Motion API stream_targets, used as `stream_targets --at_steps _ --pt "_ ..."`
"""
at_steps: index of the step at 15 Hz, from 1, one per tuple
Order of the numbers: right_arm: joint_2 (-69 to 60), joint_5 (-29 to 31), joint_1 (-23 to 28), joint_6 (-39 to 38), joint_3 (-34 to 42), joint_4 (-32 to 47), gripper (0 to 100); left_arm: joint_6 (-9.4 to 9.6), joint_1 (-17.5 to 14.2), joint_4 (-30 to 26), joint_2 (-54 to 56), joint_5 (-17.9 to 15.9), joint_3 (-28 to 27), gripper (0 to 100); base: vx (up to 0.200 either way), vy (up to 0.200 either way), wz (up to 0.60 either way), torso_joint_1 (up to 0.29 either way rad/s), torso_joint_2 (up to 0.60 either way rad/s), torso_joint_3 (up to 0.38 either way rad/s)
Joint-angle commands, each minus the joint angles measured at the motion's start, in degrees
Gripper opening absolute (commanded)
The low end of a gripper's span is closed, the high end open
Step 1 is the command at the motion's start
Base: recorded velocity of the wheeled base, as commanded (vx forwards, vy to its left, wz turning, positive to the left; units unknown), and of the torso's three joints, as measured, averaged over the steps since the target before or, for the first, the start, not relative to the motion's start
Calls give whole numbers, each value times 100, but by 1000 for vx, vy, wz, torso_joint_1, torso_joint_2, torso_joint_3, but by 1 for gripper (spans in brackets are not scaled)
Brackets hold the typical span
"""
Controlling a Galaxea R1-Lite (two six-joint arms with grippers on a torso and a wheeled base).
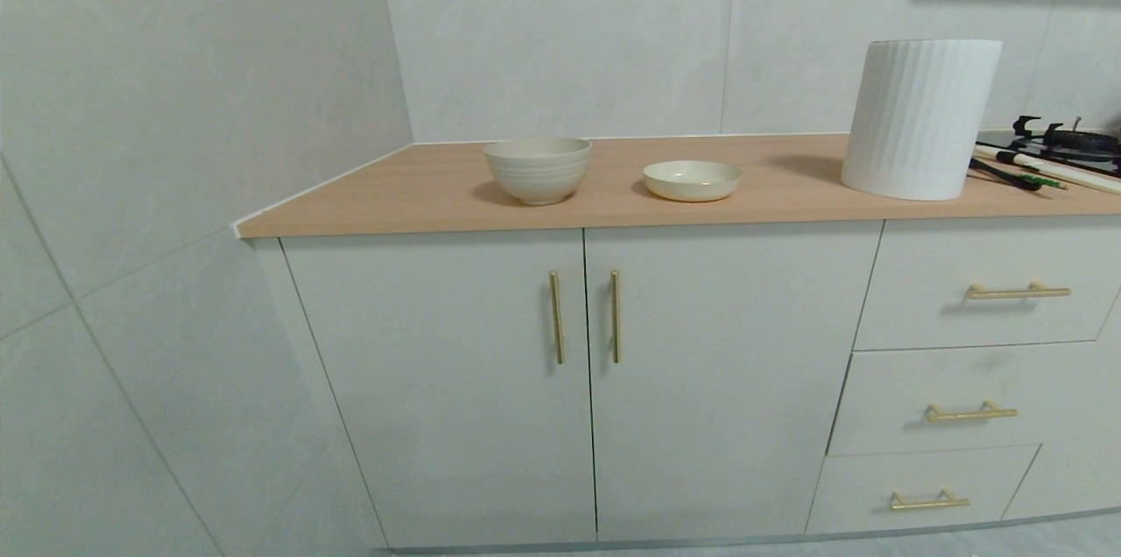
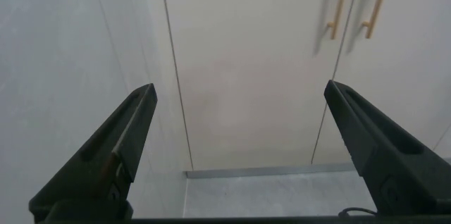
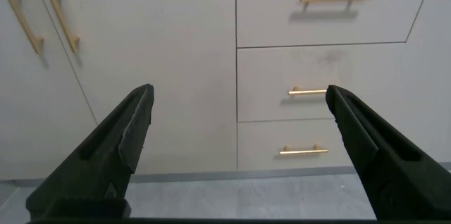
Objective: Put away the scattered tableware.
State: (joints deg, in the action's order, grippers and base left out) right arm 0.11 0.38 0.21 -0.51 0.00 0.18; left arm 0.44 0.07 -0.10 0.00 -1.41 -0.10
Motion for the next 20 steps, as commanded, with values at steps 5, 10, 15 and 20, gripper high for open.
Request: stream_targets --at_steps 5,10,15,20 --pt "-2 -3 -3 7 -35 -27 100 0 1 1 0 1 1 100 0 0 0 0 0 0" --pt "1299 -1611 -153 -292 -694 237 100 9 1 1 0 1 1 100 0 0 0 0 0 0" --pt "4867 -2437 -1436 -459 -2575 210 100 0 1 1 0 1 1 100 0 0 0 0 0 0" --pt "6379 -2472 -1963 -485 -3604 210 100 26 1 1 0 1 1 100 0 0 0 0 0 0"
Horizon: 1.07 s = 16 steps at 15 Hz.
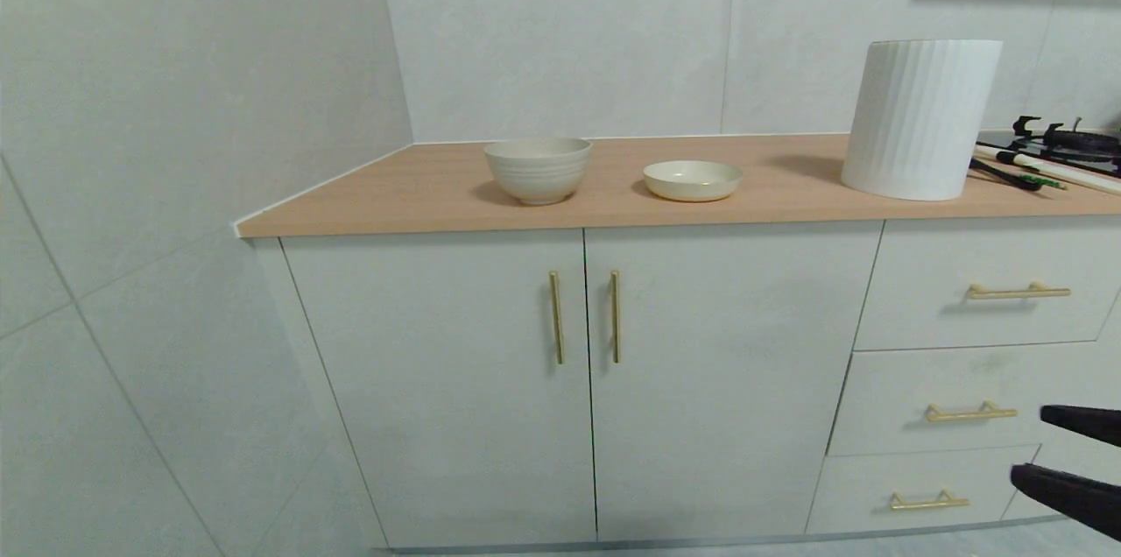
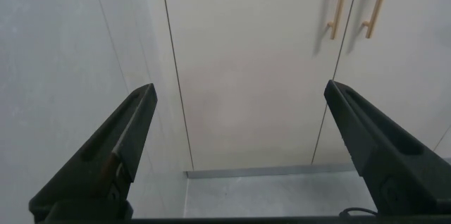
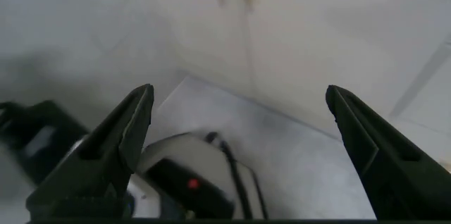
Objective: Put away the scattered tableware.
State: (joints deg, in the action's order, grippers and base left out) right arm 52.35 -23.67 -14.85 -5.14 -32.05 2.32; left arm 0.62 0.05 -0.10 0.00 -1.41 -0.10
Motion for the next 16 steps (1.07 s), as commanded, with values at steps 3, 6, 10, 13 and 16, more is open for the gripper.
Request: stream_targets --at_steps 3,6,10,13,16 --pt "2359 -58 -748 -39 -416 -425 100 -1 4 10 0 1 1 100 0 0 0 0 0 0" --pt "3317 -67 -695 -189 -460 -1471 100 -1 4 10 0 1 1 100 0 0 0 0 0 0" --pt "4864 -76 -800 -224 -1497 -2192 100 -9 4 10 0 1 1 100 0 0 0 0 0 0" --pt "5550 -173 -862 -224 -2473 -2200 100 -1 4 10 0 1 1 100 0 0 0 0 0 0" --pt "6094 -243 -994 -338 -3220 -2200 100 -1 -5 10 0 1 1 100 0 0 0 0 0 0"
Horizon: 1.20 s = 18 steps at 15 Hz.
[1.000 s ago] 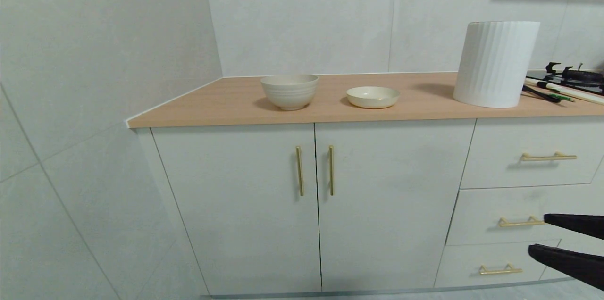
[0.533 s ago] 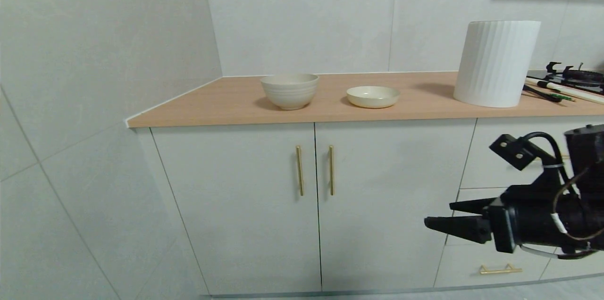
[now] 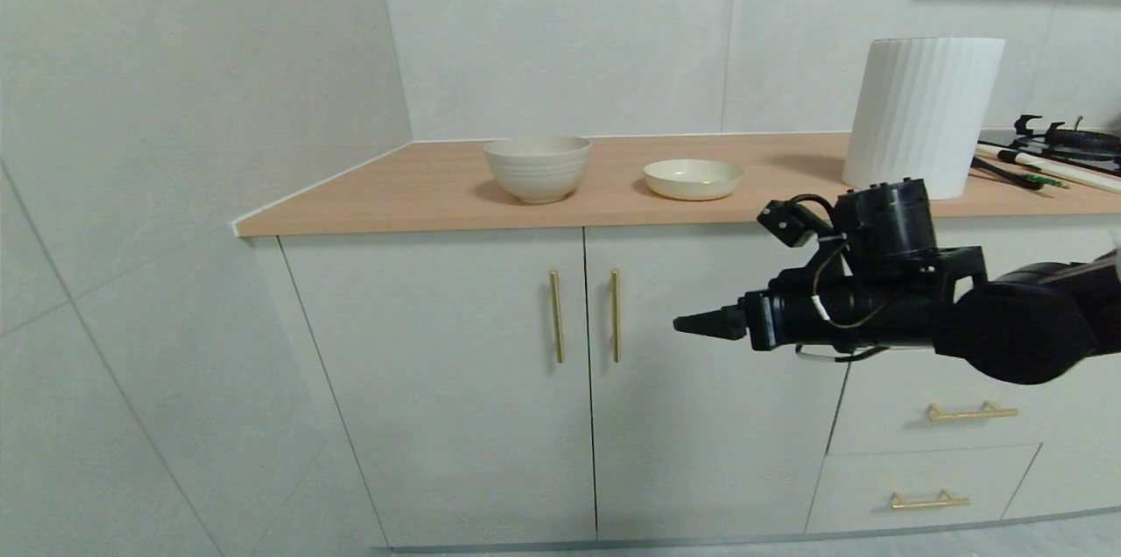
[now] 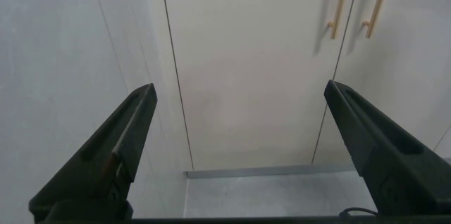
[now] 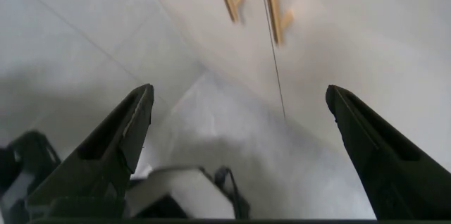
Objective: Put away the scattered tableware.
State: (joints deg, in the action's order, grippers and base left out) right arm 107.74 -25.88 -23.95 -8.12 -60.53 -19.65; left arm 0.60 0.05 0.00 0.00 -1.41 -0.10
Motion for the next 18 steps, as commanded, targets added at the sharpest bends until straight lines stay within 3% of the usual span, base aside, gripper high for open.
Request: stream_targets --at_steps 1,5,10,15,18 --pt "801 -22 -145 -190 -689 -4 100 2 4 0 0 1 1 100 0 0 0 0 0 0" --pt "1381 -22 -329 -594 -1163 -127 100 2 4 0 0 1 1 100 0 0 0 0 0 0" --pt "2251 30 -637 -1324 -1313 -1735 100 2 4 0 0 1 1 100 0 0 0 0 0 0" --pt "2568 48 -637 -1535 -1576 -1981 100 2 4 0 0 1 1 100 0 0 0 0 0 0" --pt "2805 329 -637 -1675 -1673 -2552 100 2 4 0 0 1 1 100 0 0 0 0 0 0"
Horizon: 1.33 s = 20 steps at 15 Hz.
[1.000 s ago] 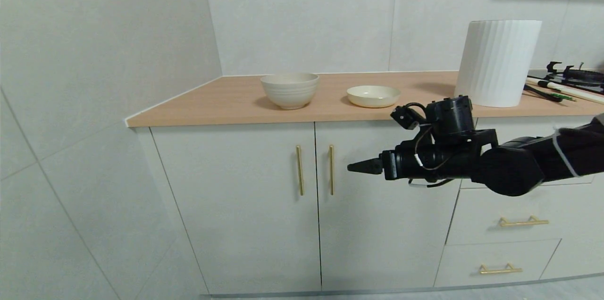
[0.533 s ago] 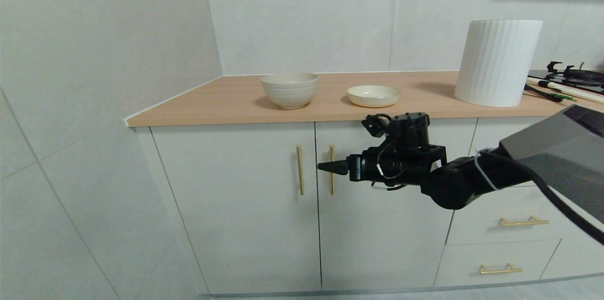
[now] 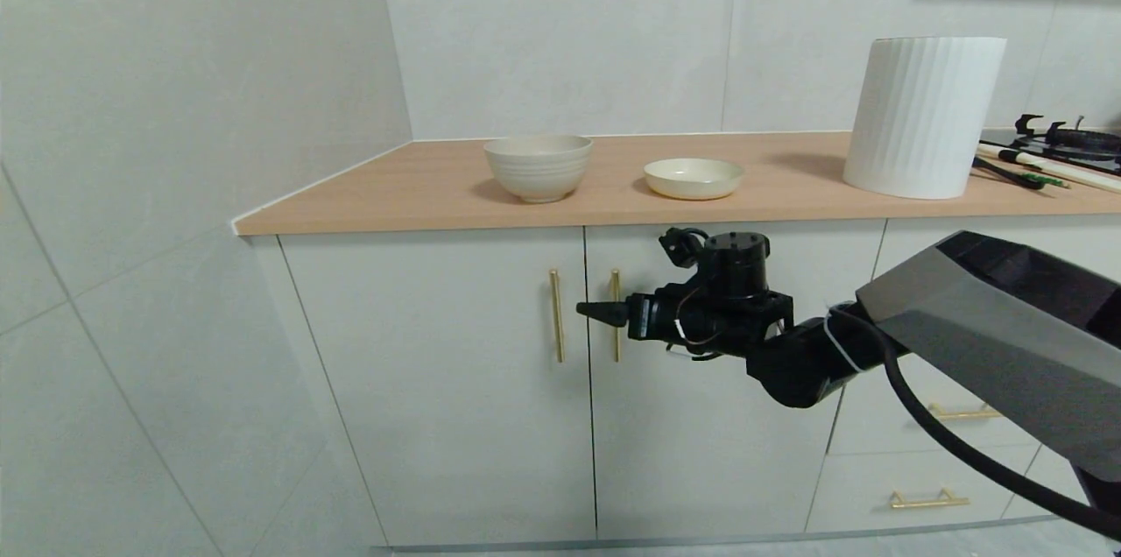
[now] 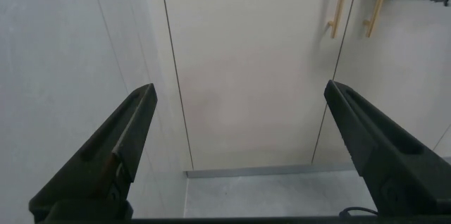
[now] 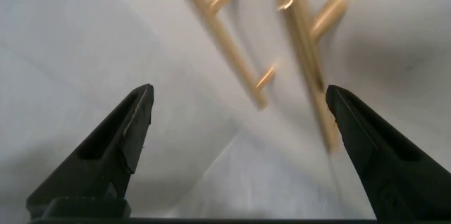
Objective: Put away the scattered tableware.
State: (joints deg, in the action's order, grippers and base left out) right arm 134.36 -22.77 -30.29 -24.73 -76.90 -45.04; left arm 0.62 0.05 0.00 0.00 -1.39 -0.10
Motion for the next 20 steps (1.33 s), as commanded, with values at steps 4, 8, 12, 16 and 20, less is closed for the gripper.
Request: stream_targets --at_steps 4,8,12,16,20 --pt "195 18 -3 -40 -71 -66 100 -1 -5 0 0 -2 1 100 0 0 0 0 0 0" --pt "257 18 -73 -453 -159 -242 100 -1 4 0 0 -2 1 100 0 0 0 0 0 0" --pt "380 18 -143 -488 -238 -356 100 -1 -5 0 0 -2 1 100 0 0 0 0 0 0" --pt "292 18 -302 -735 -176 -365 100 -1 4 0 0 -2 1 100 0 0 0 0 0 0" --pt "204 1 -381 -726 8 -435 100 -1 -5 0 0 -2 1 100 0 0 0 0 0 0"
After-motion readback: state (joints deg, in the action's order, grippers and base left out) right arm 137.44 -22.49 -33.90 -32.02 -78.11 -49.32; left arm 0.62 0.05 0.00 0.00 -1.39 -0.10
